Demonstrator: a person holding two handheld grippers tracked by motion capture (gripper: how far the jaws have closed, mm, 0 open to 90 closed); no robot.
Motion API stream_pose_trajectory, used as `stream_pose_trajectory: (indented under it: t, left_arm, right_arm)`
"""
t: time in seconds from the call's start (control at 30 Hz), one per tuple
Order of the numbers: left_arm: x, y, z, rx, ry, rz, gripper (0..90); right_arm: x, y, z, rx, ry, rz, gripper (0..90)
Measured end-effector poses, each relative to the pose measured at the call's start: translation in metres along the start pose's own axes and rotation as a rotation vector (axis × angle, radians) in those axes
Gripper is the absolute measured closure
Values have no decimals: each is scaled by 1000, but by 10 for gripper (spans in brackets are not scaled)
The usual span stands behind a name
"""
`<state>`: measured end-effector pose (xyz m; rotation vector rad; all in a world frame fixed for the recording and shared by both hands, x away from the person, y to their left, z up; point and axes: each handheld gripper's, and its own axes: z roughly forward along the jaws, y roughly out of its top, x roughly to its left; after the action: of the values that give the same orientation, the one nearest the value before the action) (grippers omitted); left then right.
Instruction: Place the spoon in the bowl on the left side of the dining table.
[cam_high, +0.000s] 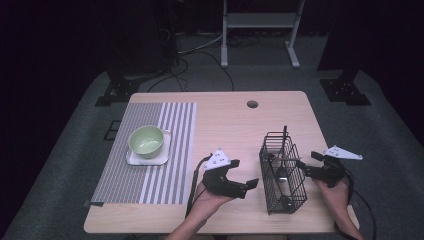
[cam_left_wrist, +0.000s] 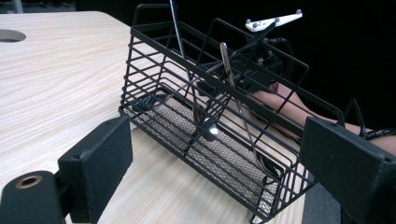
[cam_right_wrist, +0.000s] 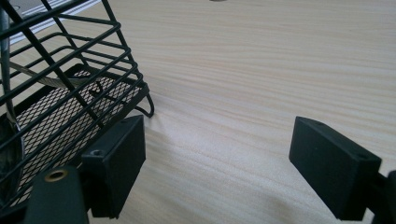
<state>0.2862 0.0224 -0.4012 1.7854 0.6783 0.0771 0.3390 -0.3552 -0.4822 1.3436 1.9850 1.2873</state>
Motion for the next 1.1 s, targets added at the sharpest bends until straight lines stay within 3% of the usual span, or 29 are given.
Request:
stream_pose_trajectory:
  t: [1.0, 1.1]
  left_arm:
    - [-11, 16, 32, 19, -38, 21, 95]
    - [-12, 17, 35, 29, -44, 36, 129]
  right_arm:
    - [-1, 0, 0, 1, 3, 2, 175]
    - [-1, 0, 0, 1, 3, 2, 175]
